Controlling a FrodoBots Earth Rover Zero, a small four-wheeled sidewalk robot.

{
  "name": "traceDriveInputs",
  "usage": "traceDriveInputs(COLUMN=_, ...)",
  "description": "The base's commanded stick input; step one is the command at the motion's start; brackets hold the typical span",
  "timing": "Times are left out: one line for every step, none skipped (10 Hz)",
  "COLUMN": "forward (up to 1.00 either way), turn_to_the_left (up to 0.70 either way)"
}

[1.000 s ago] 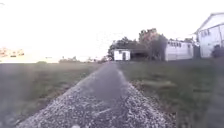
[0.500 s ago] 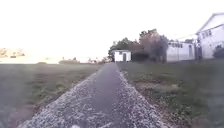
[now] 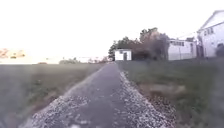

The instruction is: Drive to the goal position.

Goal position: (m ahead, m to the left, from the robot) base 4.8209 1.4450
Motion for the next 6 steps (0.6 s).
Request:
traceDriveInputs(forward=0.7, turn_to_the_left=0.0)
traceDriveInputs(forward=0.7, turn_to_the_left=0.0)
traceDriveInputs(forward=0.7, turn_to_the_left=0.0)
traceDriveInputs(forward=0.7, turn_to_the_left=0.0)
traceDriveInputs(forward=0.7, turn_to_the_left=0.0)
traceDriveInputs(forward=0.7, turn_to_the_left=0.0)
